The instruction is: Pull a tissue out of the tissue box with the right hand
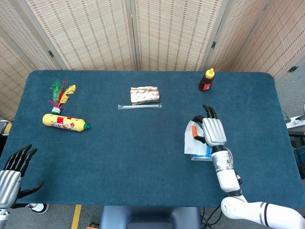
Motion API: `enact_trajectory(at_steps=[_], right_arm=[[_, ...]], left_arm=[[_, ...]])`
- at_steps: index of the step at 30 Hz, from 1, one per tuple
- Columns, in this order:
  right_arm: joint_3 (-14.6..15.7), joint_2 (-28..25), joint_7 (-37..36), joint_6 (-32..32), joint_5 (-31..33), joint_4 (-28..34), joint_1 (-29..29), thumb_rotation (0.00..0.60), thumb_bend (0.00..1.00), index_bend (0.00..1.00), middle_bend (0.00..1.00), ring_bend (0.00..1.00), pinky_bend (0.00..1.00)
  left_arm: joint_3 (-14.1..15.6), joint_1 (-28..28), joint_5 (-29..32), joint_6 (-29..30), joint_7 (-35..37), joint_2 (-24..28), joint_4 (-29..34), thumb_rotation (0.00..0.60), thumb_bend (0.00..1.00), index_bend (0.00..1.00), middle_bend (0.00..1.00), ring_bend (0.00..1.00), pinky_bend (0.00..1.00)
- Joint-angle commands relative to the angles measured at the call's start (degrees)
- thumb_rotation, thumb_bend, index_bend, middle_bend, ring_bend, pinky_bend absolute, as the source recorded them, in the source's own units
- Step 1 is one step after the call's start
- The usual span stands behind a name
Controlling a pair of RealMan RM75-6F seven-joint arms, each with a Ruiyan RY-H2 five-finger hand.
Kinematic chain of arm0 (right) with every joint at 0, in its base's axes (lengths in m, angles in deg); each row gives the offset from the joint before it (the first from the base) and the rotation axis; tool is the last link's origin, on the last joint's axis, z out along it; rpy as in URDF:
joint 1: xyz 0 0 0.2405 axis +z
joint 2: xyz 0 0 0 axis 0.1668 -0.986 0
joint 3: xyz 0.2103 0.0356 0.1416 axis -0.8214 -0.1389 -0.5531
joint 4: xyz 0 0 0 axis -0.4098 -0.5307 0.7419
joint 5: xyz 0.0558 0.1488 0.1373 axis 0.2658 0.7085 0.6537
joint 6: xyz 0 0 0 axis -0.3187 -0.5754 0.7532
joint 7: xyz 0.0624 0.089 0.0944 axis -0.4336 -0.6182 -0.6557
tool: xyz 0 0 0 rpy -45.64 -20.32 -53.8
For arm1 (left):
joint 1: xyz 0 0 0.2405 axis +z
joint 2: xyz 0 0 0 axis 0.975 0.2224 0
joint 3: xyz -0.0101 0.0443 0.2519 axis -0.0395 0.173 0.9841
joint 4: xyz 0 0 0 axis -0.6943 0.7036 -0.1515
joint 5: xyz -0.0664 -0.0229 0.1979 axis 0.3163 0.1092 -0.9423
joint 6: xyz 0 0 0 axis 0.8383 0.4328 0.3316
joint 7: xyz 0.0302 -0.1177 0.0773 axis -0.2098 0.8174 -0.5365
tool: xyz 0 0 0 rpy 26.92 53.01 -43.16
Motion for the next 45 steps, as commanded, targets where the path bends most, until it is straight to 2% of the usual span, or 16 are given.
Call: enact_trajectory(at_steps=[1, 6, 9, 13, 15, 18, 22, 30, 33, 34, 36, 38, 39, 41, 45], right_arm=[[0.8, -5.2, -0.7, -5.0, -7.1, 8.8, -2.5, 0.6, 0.54, 0.64, 0.49, 0.04, 0.0], [3.5, -9.7, -2.8, -9.2, -16.3, 15.6, -5.9, 0.6, 0.54, 0.64, 0.49, 0.04, 0.0], [7.6, -11.8, -5.1, -11.8, -23.3, 16.6, -9.0, 0.6, 0.54, 0.64, 0.49, 0.04, 0.0], [14.1, -13.2, -11.0, -15.1, -32.3, 14.0, -13.5, 0.6, 0.54, 0.64, 0.49, 0.04, 0.0], [17.5, -13.6, -15.0, -16.6, -36.6, 11.0, -15.5, 0.6, 0.54, 0.64, 0.49, 0.04, 0.0], [21.0, -13.9, -18.9, -18.5, -40.6, 6.1, -17.9, 0.6, 0.54, 0.64, 0.48, 0.04, 0.0], [22.7, -14.0, -22.2, -20.6, -42.6, 1.5, -20.1, 0.6, 0.53, 0.64, 0.48, 0.04, 0.0], [25.2, -15.1, -26.5, -23.7, -47.2, -3.6, -22.9, 0.6, 0.53, 0.64, 0.47, 0.04, 0.0], [25.8, -15.5, -25.8, -23.5, -48.0, -4.6, -23.5, 0.6, 0.52, 0.63, 0.42, 0.04, 0.0], [25.9, -15.8, -25.5, -23.1, -47.8, -4.6, -23.6, 0.6, 0.52, 0.61, 0.39, 0.03, 0.0], [26.0, -16.5, -24.7, -21.7, -47.5, -4.3, -23.5, 0.6, 0.48, 0.45, 0.25, 0.0, 0.0], [26.3, -17.4, -22.7, -19.7, -46.6, -3.7, -23.4, 0.6, 0.4, 0.2, 0.08, 0.0, 0.0], [26.3, -17.8, -21.4, -18.7, -46.1, -3.1, -23.4, 0.6, 0.37, 0.1, 0.03, 0.0, 0.0], [26.1, -18.4, -19.5, -17.2, -45.1, -2.0, -23.3, 0.6, 0.32, 0.01, 0.0, 0.0, 0.0], [25.9, -19.3, -18.8, -16.2, -44.6, -0.6, -23.4, 0.6, 0.25, 0.0, 0.0, 0.0, 0.0]], left_arm=[[0.0, 0.0, -0.1, 0.1, -0.1, 0.0, 0.0, 0.6, 0.25, 0.0, 0.0, 0.0, 0.14], [0.0, 0.2, -0.1, 0.4, -0.1, 0.0, 0.1, 0.6, 0.25, 0.0, 0.0, 0.0, 0.14], [0.0, 0.1, -0.1, 0.3, -0.2, 0.0, 0.1, 0.6, 0.25, 0.0, 0.0, 0.0, 0.14], [0.1, 0.1, -0.3, 0.1, -0.7, -0.1, 0.2, 0.6, 0.25, 0.0, 0.0, 0.0, 0.14], [0.2, 0.1, -0.4, 0.0, -0.9, -0.2, 0.2, 0.6, 0.25, 0.0, 0.0, 0.0, 0.14], [0.3, 0.0, -0.5, -0.2, -1.3, -0.4, 0.1, 0.6, 0.25, 0.0, 0.0, 0.0, 0.14], [0.4, -0.1, -0.6, -0.4, -1.8, -0.6, 0.1, 0.6, 0.25, 0.0, 0.0, 0.0, 0.14], [0.3, -0.1, -0.5, -0.4, -2.5, -0.9, 0.0, 0.6, 0.25, 0.0, 0.0, 0.0, 0.14], [0.3, -0.1, -0.5, -0.4, -2.6, -1.0, 0.0, 0.6, 0.25, 0.0, 0.0, 0.0, 0.14], [0.3, 0.0, -0.5, -0.3, -2.7, -1.0, -0.1, 0.6, 0.25, 0.0, 0.0, 0.0, 0.14], [0.4, 0.0, -0.7, -0.2, -2.8, -1.0, 0.0, 0.6, 0.25, 0.0, 0.0, 0.0, 0.14], [0.4, 0.1, -0.7, -0.1, -2.8, -1.0, 0.0, 0.6, 0.25, 0.0, 0.0, 0.0, 0.14], [0.3, 0.1, -0.7, 0.0, -2.8, -1.0, 0.0, 0.6, 0.25, 0.0, 0.0, 0.0, 0.14], [0.2, 0.0, -0.5, 0.0, -2.7, -1.0, 0.0, 0.6, 0.25, 0.0, 0.0, 0.0, 0.14], [0.2, 0.1, -0.5, 0.0, -2.6, -0.9, 0.0, 0.6, 0.25, 0.0, 0.0, 0.0, 0.14]])
